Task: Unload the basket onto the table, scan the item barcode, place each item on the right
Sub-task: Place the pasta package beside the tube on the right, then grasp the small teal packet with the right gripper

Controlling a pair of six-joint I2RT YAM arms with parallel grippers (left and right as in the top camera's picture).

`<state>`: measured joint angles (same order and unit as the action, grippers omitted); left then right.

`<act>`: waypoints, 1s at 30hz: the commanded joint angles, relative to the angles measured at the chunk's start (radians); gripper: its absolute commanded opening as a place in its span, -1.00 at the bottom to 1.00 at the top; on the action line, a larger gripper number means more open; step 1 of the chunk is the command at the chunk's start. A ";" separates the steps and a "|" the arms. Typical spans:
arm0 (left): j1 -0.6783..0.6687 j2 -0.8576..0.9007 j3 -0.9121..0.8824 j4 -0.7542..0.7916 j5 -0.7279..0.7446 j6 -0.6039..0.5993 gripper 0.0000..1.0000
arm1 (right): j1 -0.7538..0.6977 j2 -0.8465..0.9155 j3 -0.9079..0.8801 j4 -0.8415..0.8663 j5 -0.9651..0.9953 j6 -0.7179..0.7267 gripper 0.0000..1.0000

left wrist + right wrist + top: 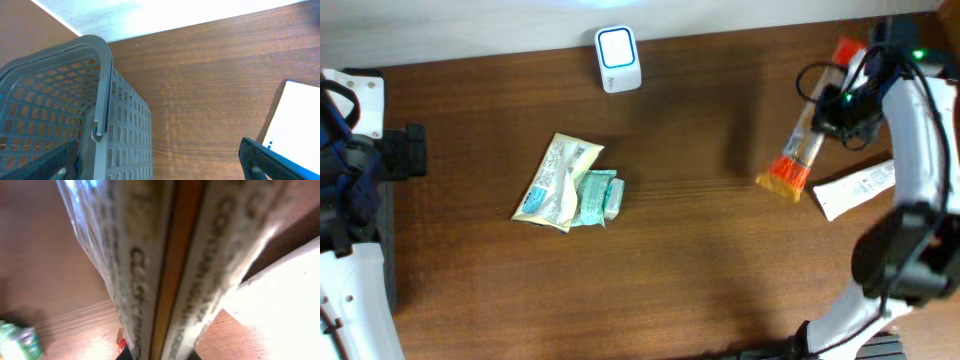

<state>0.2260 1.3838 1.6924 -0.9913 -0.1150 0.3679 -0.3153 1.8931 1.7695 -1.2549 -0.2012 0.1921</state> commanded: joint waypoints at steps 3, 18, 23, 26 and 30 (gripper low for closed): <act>0.004 -0.003 0.010 0.000 0.006 0.012 0.98 | -0.094 0.107 -0.003 0.013 -0.033 0.008 -0.92; 0.004 -0.003 0.010 0.000 0.006 0.012 0.98 | 0.328 0.113 0.132 -0.072 -0.258 -0.011 -0.02; 0.004 -0.003 0.010 0.000 0.006 0.012 0.98 | 0.663 0.113 -0.113 0.266 -0.258 0.177 -0.01; 0.004 -0.003 0.010 0.000 0.006 0.012 0.98 | 0.772 0.113 -0.224 0.413 -0.221 0.289 0.04; 0.004 -0.003 0.010 0.001 0.006 0.012 0.98 | 0.853 0.113 -0.314 0.538 -0.160 0.378 0.06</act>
<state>0.2260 1.3838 1.6924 -0.9916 -0.1150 0.3679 0.5053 2.0186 1.4929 -0.7506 -0.4068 0.4904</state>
